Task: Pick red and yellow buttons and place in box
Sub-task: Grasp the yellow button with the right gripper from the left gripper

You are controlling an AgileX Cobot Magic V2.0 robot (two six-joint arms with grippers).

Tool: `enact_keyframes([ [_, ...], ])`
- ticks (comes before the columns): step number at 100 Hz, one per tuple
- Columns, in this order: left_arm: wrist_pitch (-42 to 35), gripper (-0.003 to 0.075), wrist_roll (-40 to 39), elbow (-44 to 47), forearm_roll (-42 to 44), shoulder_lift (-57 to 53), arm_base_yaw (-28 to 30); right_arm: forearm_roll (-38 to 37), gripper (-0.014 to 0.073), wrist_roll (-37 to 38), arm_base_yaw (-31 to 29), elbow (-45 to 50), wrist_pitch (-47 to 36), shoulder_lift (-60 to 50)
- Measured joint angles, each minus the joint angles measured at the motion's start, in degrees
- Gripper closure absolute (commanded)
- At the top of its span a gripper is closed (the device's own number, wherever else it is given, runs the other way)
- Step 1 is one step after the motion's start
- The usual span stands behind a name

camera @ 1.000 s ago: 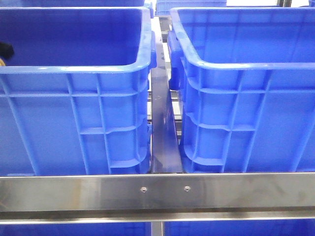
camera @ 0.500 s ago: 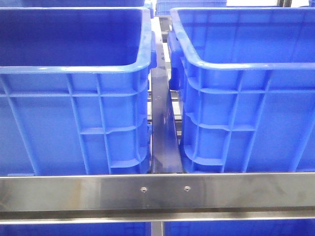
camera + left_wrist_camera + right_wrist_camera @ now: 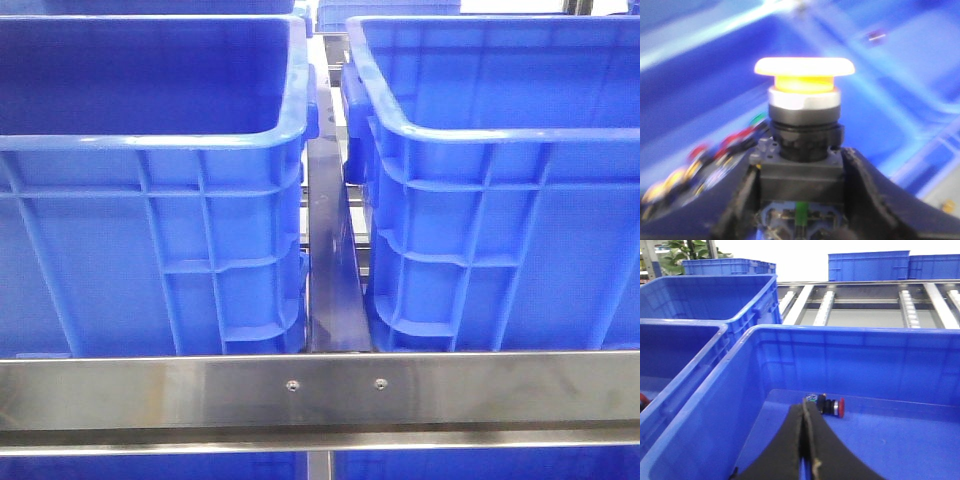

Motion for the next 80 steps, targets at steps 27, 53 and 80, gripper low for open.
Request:
enact_keyframes([
  [27,4.6,0.0739,10.7,0.0,-5.5,-0.1,0.0,1.4,0.0069,0.0,0.0,0.0,4.8,0.0],
  [53,6.8,0.0739,12.8,0.0,-6.3,-0.1,0.0,5.8,-0.0058,0.0,0.0,0.0,12.4,0.0],
  [80,9.5,0.0739,15.5,0.0,-8.2,0.4,0.0,12.1,-0.0058,0.0,0.0,-2.0,31.9,4.5],
])
